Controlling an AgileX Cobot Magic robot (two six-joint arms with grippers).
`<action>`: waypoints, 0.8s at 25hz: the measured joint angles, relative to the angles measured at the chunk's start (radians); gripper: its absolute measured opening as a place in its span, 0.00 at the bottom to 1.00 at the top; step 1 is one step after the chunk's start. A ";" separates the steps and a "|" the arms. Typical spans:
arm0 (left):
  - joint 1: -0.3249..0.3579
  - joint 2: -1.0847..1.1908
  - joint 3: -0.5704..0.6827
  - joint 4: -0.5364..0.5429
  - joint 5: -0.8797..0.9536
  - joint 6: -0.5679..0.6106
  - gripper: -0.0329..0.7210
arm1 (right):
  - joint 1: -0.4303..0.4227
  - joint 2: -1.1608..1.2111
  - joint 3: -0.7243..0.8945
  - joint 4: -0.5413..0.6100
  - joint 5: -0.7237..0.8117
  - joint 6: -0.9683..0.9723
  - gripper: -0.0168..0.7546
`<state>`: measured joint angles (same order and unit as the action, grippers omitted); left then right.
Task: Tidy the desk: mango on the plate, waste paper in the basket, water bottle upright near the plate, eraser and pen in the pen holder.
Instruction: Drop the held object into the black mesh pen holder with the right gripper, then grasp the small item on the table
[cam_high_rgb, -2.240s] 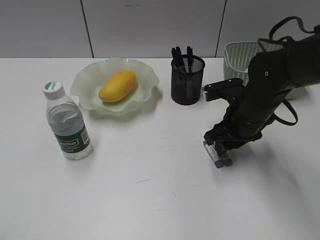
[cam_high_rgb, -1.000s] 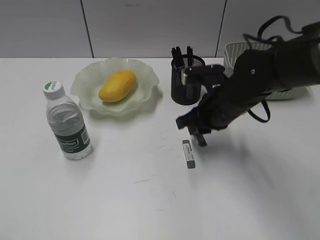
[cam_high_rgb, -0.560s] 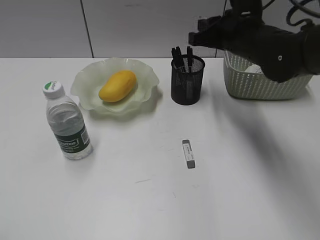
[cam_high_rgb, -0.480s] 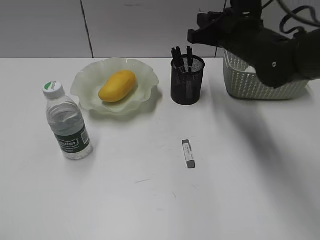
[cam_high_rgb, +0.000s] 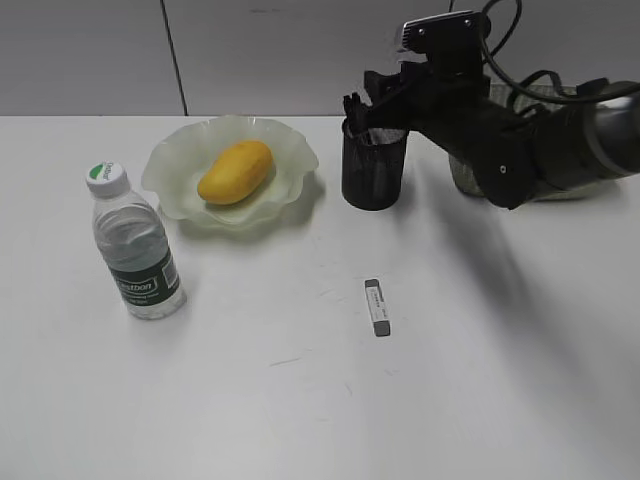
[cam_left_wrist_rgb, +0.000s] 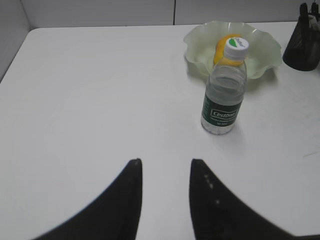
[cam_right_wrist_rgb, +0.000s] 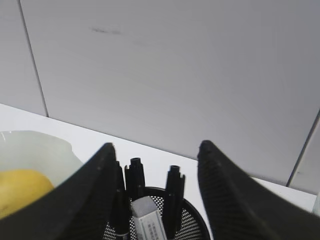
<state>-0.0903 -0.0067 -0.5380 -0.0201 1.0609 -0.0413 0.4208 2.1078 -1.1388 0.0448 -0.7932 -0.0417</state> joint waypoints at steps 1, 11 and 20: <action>0.000 0.000 0.000 0.000 0.000 0.000 0.36 | 0.000 -0.018 0.006 0.001 0.011 0.000 0.63; 0.000 0.000 0.000 0.000 0.000 0.000 0.36 | 0.000 -0.597 0.097 -0.045 1.052 -0.019 0.64; 0.000 0.027 0.000 -0.027 -0.003 0.010 0.36 | 0.000 -1.240 0.380 -0.053 1.808 0.019 0.58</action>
<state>-0.0899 0.0200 -0.5380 -0.0473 1.0580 -0.0310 0.4208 0.8677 -0.7593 -0.0083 1.0152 -0.0227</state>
